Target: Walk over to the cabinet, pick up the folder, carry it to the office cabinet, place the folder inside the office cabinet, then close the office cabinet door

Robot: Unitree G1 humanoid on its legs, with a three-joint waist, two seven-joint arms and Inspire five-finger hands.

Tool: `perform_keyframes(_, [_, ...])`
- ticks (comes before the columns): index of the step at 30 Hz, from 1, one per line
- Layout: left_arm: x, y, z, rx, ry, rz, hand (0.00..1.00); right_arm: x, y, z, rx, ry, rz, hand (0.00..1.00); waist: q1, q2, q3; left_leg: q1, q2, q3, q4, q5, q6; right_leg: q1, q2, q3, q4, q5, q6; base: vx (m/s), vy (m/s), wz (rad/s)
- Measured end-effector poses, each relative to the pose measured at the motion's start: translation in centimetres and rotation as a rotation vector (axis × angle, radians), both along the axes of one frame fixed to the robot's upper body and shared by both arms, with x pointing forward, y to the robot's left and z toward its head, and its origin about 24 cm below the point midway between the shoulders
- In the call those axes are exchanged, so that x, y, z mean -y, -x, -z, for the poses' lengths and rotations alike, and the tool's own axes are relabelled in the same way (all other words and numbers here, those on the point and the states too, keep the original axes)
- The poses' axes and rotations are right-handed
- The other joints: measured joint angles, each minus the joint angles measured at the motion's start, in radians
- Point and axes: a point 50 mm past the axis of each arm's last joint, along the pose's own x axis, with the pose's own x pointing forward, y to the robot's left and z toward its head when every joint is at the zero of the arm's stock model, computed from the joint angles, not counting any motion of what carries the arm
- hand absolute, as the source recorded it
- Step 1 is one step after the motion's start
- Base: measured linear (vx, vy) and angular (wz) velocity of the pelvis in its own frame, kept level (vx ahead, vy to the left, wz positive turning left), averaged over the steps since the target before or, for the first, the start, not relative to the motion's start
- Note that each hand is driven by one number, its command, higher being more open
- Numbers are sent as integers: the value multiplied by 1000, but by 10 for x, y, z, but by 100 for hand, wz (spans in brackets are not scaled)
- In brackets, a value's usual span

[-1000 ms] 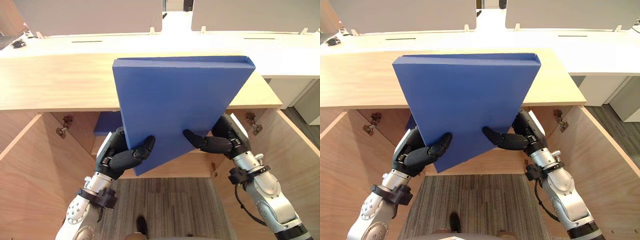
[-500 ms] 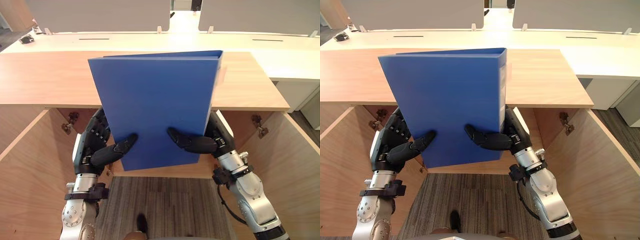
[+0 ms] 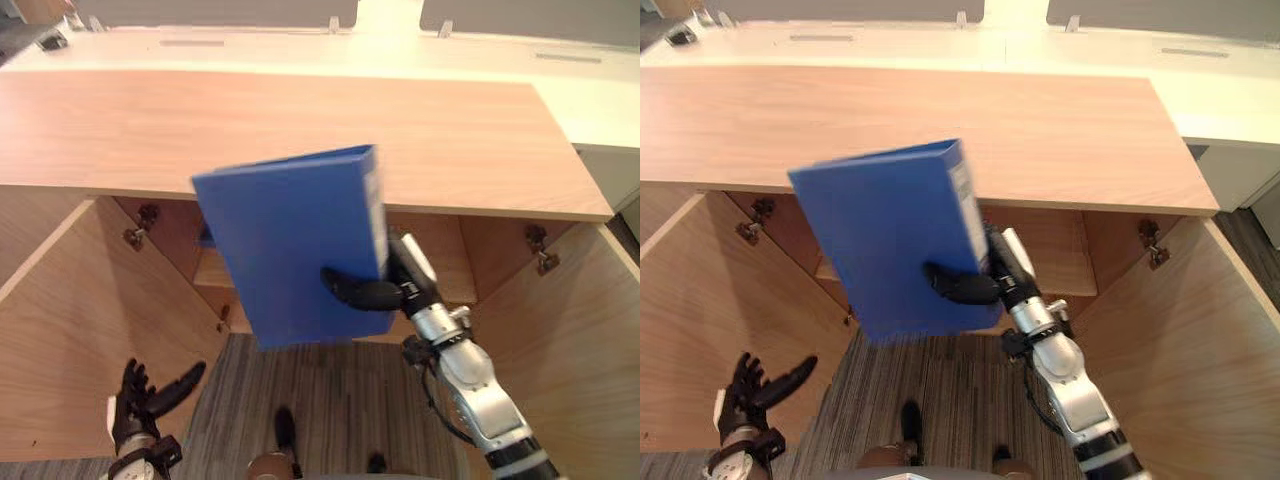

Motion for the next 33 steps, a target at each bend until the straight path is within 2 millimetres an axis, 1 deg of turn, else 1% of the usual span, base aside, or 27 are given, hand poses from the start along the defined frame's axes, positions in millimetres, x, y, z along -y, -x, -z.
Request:
perform_keyframes(2, [9, -15, 3, -16, 1, 70, 100, -7, -8, 2, 7, 60, -25, 0, 5, -2, 55, -52, 1, 1, 57, -16, 5, -62, -4, 5, 76, -26, 1, -111, -37, -2])
perform_keyframes(3, [17, -25, 2, -12, -2, 129, 100, -10, -13, 2, 6, 88, -36, 0, 8, -2, 96, -97, 2, 1, 125, -41, 7, -106, -7, 8, 137, -49, 2, -101, -41, 0])
perform_keyframes(5, [26, -37, -1, 1, -7, 190, 100, -11, -20, 1, 13, 116, -35, 0, 9, 5, 145, -192, 15, -2, 252, -93, 9, -189, -9, 15, 231, -86, 0, -100, -29, -3])
perform_keyframes(6, [27, -40, -1, 5, -7, 196, 100, -12, -22, 0, 17, 118, -33, 0, 7, 8, 161, -215, 19, -3, 284, -105, 11, -209, -10, 16, 256, -95, -2, -89, 8, -4])
perform_keyframes(7, [29, -46, -2, 13, -6, 206, 100, -11, -26, -3, 26, 118, -20, 0, 3, 13, 184, -269, 28, -7, 348, -129, 11, -257, -8, 16, 307, -114, -4, -89, 7, -1])
perform_keyframes(8, [32, -53, -5, 30, -7, 219, 100, -8, -33, -9, 39, 113, 3, 0, -3, 18, 211, -322, 32, -13, 411, -151, 12, -307, -8, 15, 365, -135, -4, -92, -4, 2])
perform_keyframes(9, [34, -57, -7, 39, -9, 229, 100, -5, -37, -11, 33, 95, 18, 0, -6, 22, 221, -350, 36, -17, 441, -160, 14, -333, -8, 15, 393, -145, -4, -86, -27, 5])
perform_keyframes(10, [41, -66, -10, 55, -9, 258, 100, 3, -45, -13, 10, 44, 64, 0, -5, 33, 228, -412, 45, -24, 502, -184, 13, -388, -6, 13, 444, -165, -5, -81, -29, 4])
perform_keyframes(12, [53, -78, -13, 83, 2, 300, 100, 13, -58, -19, -24, -68, 150, 0, -2, 47, 238, -492, 61, -27, 582, -215, 15, -462, -5, 13, 514, -194, -5, -57, -27, 0])
perform_keyframes(13, [63, -85, -16, 109, 19, 314, 100, 21, -65, -28, -35, -172, 203, 0, 0, 56, 244, -541, 70, -29, 638, -240, 17, -505, -5, 13, 563, -215, -3, -19, -26, -6])
perform_keyframes(14, [69, -92, -23, 154, 34, 315, 100, 27, -72, -42, -23, -291, 240, 0, 3, 58, 246, -597, 81, -32, 702, -253, 33, -555, -6, 5, 622, -227, -1, -6, -18, -11])
perform_keyframes(15, [70, -97, -28, 180, 27, 315, 100, 29, -75, -51, -14, -353, 253, 0, 7, 59, 251, -621, 90, -33, 733, -261, 39, -579, -7, -5, 647, -231, 3, -23, -20, -28])
perform_keyframes(16, [72, -107, -39, 237, 17, 321, 100, 34, -84, -75, 27, -474, 274, 0, 16, 61, 267, -667, 105, -35, 787, -281, 41, -625, -8, -25, 692, -235, 3, -32, -8, -26])
perform_keyframes(18, [79, -122, -54, 310, 15, 330, 100, 42, -93, -109, 79, -656, 286, 0, 12, 63, 268, -732, 115, -40, 839, -294, 47, -688, -18, -39, 747, -253, -2, -43, -15, -4])
perform_keyframes(19, [85, -129, -62, 351, 24, 333, 100, 49, -97, -130, 119, -757, 294, 0, 12, 64, 271, -764, 115, -45, 868, -303, 48, -716, -24, -41, 779, -269, -3, -44, -29, 12])
perform_keyframes(20, [89, -133, -67, 383, 37, 326, 100, 54, -99, -148, 149, -853, 292, 0, 13, 63, 274, -786, 117, -50, 892, -312, 46, -736, -27, -44, 806, -282, -4, -41, -25, 9])
perform_keyframes(21, [91, -133, -69, 396, 41, 321, 100, 56, -99, -156, 163, -897, 286, 0, 13, 63, 276, -794, 117, -52, 902, -316, 46, -743, -27, -44, 816, -286, -4, -43, -26, 4])
perform_keyframes(22, [90, -134, -71, 408, 41, 310, 100, 60, -100, -169, 188, -980, 276, 0, 15, 64, 276, -808, 118, -53, 917, -320, 45, -756, -29, -44, 834, -295, -6, 0, 0, 0])
perform_keyframes(23, [90, -134, -71, 411, 44, 301, 100, 60, -100, -175, 196, -1010, 271, 0, 15, 64, 276, -814, 119, -54, 922, -321, 45, -763, -30, -44, 840, -296, -6, -42, -44, 1])
perform_keyframes(24, [89, -135, -73, 424, 54, 278, 100, 62, -104, -189, 202, -1102, 265, 0, 16, 64, 276, -830, 121, -56, 928, -322, 44, -778, -30, -47, 847, -298, -8, -33, -42, 0])
perform_keyframes(28, [89, -135, -75, 440, 69, 237, 100, 65, -116, -199, 137, -1226, 302, 0, 24, 64, 276, -837, 122, -61, 929, -323, 43, -782, -31, -53, 847, -299, -9, -13, -47, 2])
perform_keyframes(30, [90, -136, -76, 447, 69, 225, 100, 63, -122, -201, 95, -1271, 319, 0, 31, 64, 276, -843, 122, -62, 928, -323, 43, -786, -31, -56, 846, -299, -9, 14, -55, 2])
perform_keyframes(32, [91, -138, -78, 454, 71, 223, 100, 57, -129, -204, 38, -1323, 321, 0, 34, 64, 276, -850, 120, -65, 928, -321, 45, -791, -34, -63, 845, -299, -9, 25, -54, 4])
perform_keyframes(33, [92, -139, -78, 456, 72, 221, 100, 53, -132, -205, 2, -1351, 322, 100, 34, 64, 276, -851, 119, -68, 927, -320, 45, -791, -38, -69, 845, -299, -9, 28, -49, 7])
